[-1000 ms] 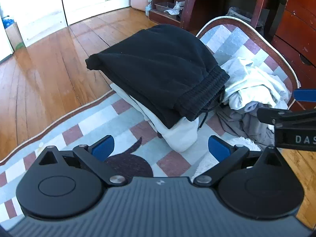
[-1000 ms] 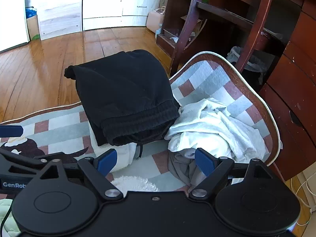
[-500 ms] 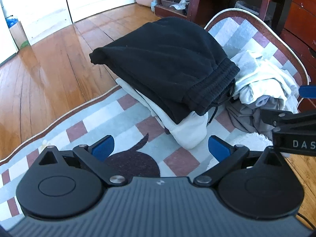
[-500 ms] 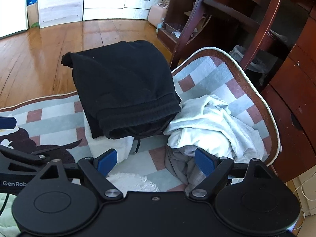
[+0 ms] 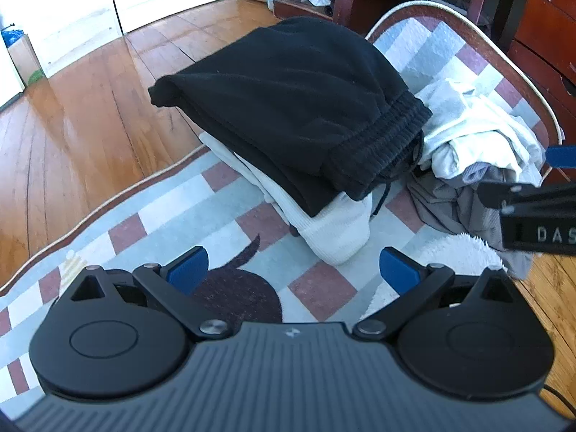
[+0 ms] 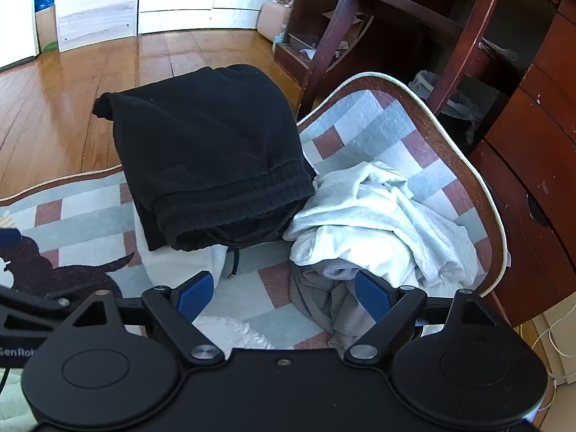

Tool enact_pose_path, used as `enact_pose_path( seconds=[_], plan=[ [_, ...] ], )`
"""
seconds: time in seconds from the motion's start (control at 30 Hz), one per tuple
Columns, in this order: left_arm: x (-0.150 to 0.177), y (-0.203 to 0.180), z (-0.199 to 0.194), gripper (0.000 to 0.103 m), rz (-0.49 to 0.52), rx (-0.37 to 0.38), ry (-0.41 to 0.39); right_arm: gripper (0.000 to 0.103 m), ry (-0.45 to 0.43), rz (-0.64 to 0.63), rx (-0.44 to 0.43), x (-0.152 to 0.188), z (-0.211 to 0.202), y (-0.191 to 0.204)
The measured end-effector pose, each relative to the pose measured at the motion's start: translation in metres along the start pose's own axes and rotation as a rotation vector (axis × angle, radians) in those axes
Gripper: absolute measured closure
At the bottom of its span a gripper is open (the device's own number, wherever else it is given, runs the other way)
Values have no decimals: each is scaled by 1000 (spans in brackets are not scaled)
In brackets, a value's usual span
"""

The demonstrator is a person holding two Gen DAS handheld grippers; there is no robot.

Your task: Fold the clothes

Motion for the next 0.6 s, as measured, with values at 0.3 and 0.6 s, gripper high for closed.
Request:
enact_pose_path(
  seconds=[0.3, 0.6],
  plan=[
    [3, 2, 2, 0, -2, 4, 6, 15, 4, 9, 3, -2, 4, -4],
    [8, 1, 5, 0, -8, 48, 29, 14, -2, -8, -10, -7, 3, 3]
  ],
)
Point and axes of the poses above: each gripper's, at about its wrist camera, not at the fingertips, and z roughly the way its jaws point, y to its left, x to its underside, the point moved 3 cm from there along z, roughly the way its jaws point, and after that the axes turned 5 degrees about z, right-handed, at the moved point
